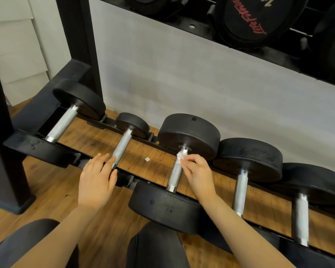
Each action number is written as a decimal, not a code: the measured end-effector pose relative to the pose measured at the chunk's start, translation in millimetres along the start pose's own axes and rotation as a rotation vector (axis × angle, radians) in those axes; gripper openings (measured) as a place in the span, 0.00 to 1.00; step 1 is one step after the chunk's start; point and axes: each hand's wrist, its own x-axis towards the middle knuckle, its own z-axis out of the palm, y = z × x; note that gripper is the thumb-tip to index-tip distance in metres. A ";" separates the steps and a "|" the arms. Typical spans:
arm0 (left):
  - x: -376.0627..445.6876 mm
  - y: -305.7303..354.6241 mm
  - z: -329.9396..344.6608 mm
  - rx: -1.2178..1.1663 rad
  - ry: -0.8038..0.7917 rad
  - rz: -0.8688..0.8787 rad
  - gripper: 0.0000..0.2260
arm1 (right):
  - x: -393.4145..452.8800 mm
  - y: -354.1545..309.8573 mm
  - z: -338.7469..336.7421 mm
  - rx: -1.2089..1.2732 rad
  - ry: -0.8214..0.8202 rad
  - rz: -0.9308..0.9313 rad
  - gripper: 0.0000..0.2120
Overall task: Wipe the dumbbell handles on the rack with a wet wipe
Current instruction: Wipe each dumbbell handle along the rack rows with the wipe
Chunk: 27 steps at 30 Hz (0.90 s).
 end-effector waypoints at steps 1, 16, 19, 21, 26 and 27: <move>0.0 0.2 0.5 0.000 0.003 0.000 0.23 | -0.1 1.3 -0.2 0.001 0.018 -0.019 0.07; -0.1 0.6 1.4 0.007 0.007 -0.001 0.23 | 11.5 0.1 0.0 0.238 0.140 0.180 0.08; -0.2 -0.4 0.6 0.018 0.004 0.003 0.23 | 10.3 -2.2 1.7 0.241 0.157 0.178 0.09; -0.2 -0.6 1.1 0.019 0.000 0.000 0.23 | 7.0 -2.3 1.4 0.227 0.127 0.156 0.09; -0.4 -0.6 2.2 0.021 0.008 0.001 0.23 | 8.8 -2.7 1.5 0.193 0.113 0.163 0.11; -0.2 -0.7 2.0 0.020 0.009 0.003 0.23 | 9.7 -3.3 1.4 0.188 0.124 0.171 0.11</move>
